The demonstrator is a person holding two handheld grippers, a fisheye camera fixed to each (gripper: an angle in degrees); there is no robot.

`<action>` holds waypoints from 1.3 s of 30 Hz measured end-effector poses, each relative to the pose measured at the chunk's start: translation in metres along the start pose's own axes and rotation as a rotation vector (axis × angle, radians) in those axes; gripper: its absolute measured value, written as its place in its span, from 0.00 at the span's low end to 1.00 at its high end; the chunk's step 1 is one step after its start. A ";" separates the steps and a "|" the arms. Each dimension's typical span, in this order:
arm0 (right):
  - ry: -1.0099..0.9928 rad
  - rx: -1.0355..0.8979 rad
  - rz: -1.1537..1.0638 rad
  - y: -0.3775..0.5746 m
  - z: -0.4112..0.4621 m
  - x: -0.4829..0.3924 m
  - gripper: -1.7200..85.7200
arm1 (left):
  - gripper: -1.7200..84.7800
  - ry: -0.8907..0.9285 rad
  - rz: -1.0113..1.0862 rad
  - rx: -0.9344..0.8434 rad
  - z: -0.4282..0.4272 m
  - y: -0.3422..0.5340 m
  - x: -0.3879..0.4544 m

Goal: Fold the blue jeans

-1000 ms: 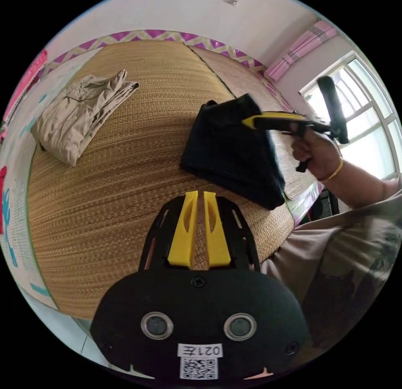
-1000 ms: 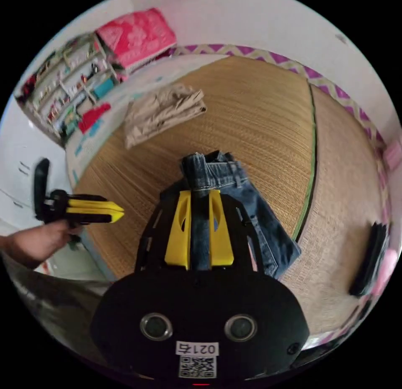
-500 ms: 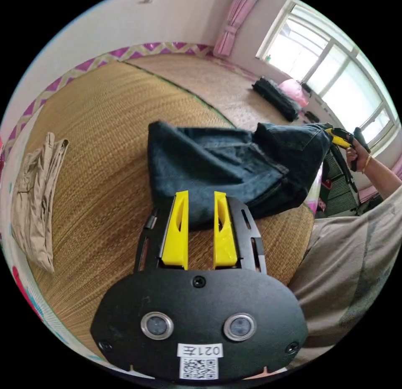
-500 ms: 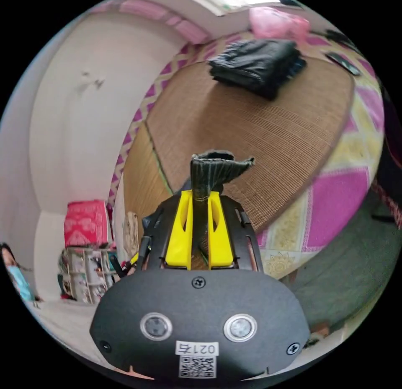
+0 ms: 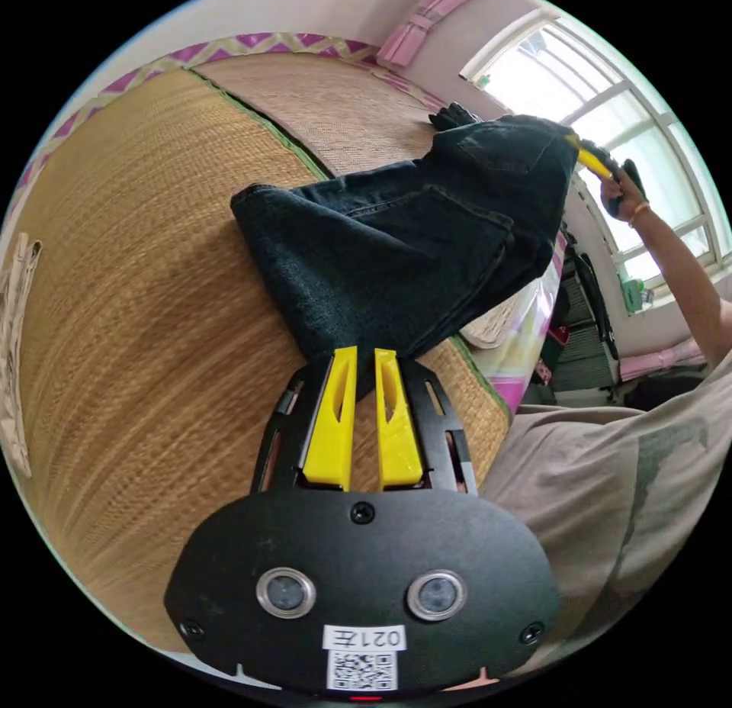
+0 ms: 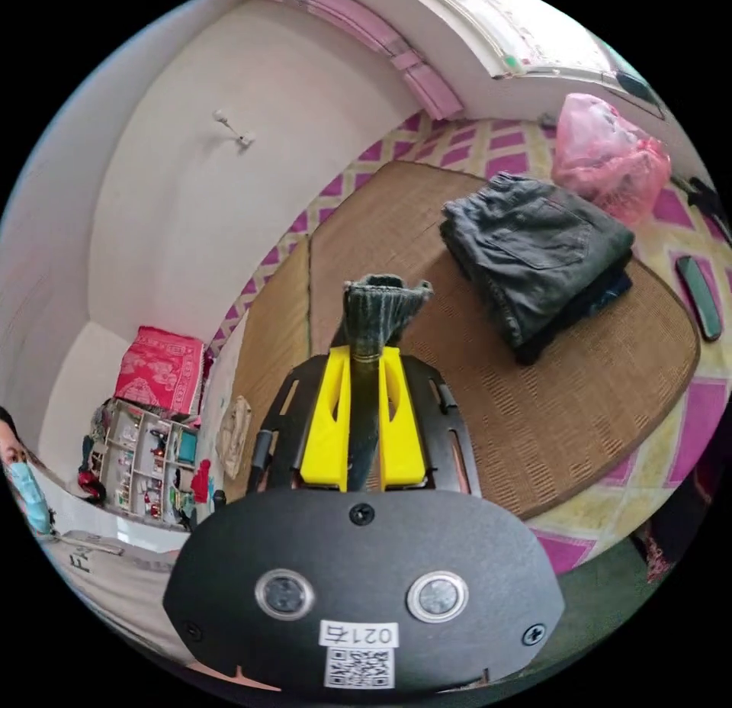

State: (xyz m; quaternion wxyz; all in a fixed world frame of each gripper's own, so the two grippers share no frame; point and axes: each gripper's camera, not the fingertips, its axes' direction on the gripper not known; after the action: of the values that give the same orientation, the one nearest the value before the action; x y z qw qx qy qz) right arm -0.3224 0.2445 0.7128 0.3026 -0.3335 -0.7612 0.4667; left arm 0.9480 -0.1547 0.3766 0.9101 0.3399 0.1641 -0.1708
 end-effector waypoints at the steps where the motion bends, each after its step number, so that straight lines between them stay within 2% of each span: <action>1: 0.021 -0.026 0.047 -0.003 0.005 0.020 0.10 | 0.07 0.019 -0.050 0.003 0.006 -0.002 0.006; 3: 0.119 -0.175 0.229 0.000 0.022 0.099 0.11 | 0.08 0.010 -0.112 0.009 0.012 -0.002 0.014; 7: 0.165 -0.141 0.262 0.016 0.010 0.141 0.11 | 0.08 -0.042 -0.191 0.056 0.010 0.008 0.020; 10: 0.118 -0.269 0.099 0.031 0.043 0.123 0.10 | 0.06 -0.035 -0.252 0.086 0.008 0.017 0.016; 15: -0.100 -0.530 -0.317 0.079 0.139 0.020 0.07 | 0.03 -0.093 -0.291 0.090 0.007 0.026 0.020; 18: -0.094 -0.632 -0.468 0.101 0.191 -0.030 0.08 | 0.01 -0.073 -0.335 0.109 -0.004 0.035 0.018; 21: -0.044 -0.688 -0.392 0.104 0.239 -0.041 0.12 | 0.01 -0.049 -0.364 0.205 -0.029 0.058 0.017; 25: -0.008 -0.804 -0.217 0.111 0.287 -0.028 0.14 | 0.01 -0.040 -0.351 0.199 -0.056 0.101 0.017; 27: -0.006 -0.770 -0.087 0.110 0.289 -0.020 0.12 | 0.01 -0.040 -0.352 0.187 -0.066 0.125 0.014; 31: -0.156 -0.785 0.038 0.105 0.282 -0.018 0.07 | 0.01 -0.009 -0.398 0.207 -0.096 0.188 -0.003; 34: -0.242 -0.756 0.052 0.098 0.263 -0.052 0.06 | 0.01 -0.004 -0.421 0.237 -0.123 0.232 -0.018; 37: -0.319 -0.728 -0.030 0.096 0.247 -0.129 0.06 | 0.01 0.003 -0.435 0.285 -0.150 0.271 -0.033; 39: -0.384 -0.728 -0.152 0.106 0.248 -0.216 0.06 | 0.01 0.014 -0.437 0.319 -0.166 0.291 -0.041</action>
State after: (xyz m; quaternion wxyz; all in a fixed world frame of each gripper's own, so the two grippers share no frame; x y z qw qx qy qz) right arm -0.3613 -0.0163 0.4891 0.0511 -0.2687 -0.9414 0.1973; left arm 1.0036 0.1724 0.4382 0.7854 0.4368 0.2107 -0.3847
